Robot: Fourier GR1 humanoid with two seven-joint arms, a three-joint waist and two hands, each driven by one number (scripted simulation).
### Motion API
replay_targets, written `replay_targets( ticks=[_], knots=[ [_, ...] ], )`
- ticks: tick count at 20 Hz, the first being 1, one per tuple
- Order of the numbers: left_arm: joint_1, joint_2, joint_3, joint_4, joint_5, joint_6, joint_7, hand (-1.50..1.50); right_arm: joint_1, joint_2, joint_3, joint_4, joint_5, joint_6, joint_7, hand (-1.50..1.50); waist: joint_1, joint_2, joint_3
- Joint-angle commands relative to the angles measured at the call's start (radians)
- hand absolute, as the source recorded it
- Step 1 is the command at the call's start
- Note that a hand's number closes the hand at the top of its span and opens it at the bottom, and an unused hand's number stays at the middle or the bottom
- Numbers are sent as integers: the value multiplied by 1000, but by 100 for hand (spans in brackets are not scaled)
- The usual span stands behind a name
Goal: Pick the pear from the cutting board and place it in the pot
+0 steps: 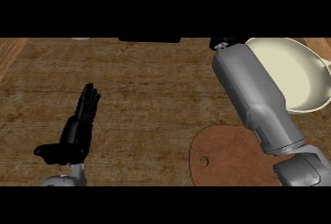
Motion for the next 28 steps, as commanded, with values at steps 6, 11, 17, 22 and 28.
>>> replay_targets(
  ticks=[6,11,17,22,28],
  knots=[
    [-8,-33,-5,20,-22,35,2,0,78,-158,-81,57,-46,-117,-104,150,-22,-5,1],
    [47,9,24,-10,6,-14,-36,0,83,-240,-149,137,-114,-147,-218,150,-10,-2,1],
    [27,19,31,-55,21,-21,33,0,167,-304,-239,214,-241,-159,-421,150,-7,1,2],
    [13,-15,0,-42,-6,1,26,0,186,-325,-277,308,-266,-168,-423,150,3,4,2],
    [28,-11,7,44,-10,-27,-85,0,216,-377,-359,382,-342,-87,-363,-150,4,8,2]
  ],
)
